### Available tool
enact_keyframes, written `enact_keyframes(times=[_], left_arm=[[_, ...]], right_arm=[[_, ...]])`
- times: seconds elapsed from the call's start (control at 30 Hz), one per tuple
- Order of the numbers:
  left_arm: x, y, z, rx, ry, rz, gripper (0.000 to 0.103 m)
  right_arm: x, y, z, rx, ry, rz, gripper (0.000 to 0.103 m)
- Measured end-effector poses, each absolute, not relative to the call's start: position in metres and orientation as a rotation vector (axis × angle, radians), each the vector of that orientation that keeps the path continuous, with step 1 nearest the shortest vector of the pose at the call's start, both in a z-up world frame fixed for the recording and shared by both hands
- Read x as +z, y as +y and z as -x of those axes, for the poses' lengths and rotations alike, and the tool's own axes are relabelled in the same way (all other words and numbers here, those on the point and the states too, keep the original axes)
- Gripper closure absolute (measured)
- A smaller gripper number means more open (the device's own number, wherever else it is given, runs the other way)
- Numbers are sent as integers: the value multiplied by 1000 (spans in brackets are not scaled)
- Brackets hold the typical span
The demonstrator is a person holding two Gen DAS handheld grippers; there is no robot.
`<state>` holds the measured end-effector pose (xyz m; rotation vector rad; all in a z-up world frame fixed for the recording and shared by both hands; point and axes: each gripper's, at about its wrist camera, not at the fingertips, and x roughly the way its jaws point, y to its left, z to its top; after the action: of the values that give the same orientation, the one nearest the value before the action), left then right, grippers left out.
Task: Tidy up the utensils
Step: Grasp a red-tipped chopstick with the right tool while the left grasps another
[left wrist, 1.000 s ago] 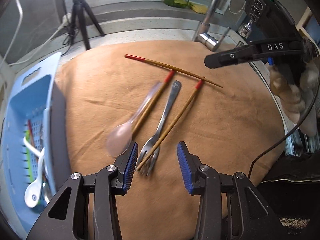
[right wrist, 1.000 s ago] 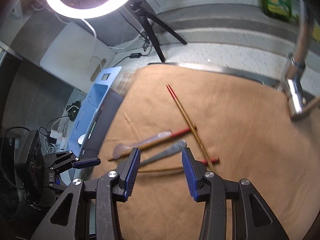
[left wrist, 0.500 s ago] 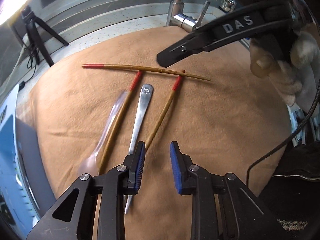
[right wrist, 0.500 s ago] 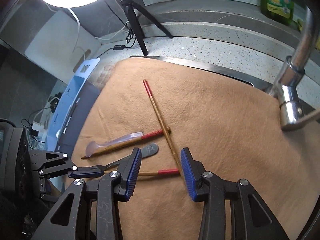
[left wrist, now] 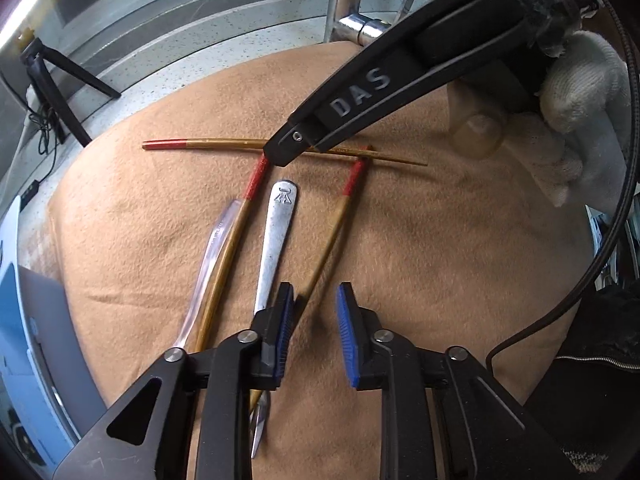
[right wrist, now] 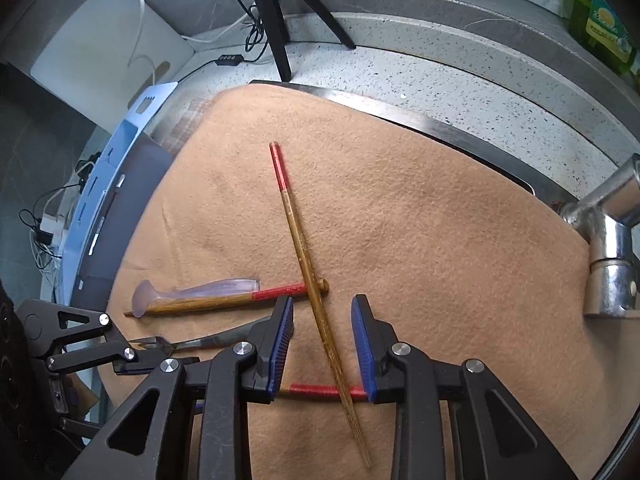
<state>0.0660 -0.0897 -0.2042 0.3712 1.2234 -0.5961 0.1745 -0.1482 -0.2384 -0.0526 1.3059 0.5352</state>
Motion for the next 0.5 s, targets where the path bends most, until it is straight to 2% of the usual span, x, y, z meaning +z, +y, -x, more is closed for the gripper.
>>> enact_keyframes(times=[0.2, 0.33, 0.5], left_arm=[[-209, -92, -71, -591, 1236, -392, 86], [-214, -95, -75, -581, 1251, -407, 90], [-217, -98, -79, -590, 1265, -412, 91]], right_arm=[[-243, -144, -178, 539, 1316, 55, 93], [-243, -148, -179, 539, 1313, 42, 95], [-238, -164, -178, 518, 1294, 14, 97]])
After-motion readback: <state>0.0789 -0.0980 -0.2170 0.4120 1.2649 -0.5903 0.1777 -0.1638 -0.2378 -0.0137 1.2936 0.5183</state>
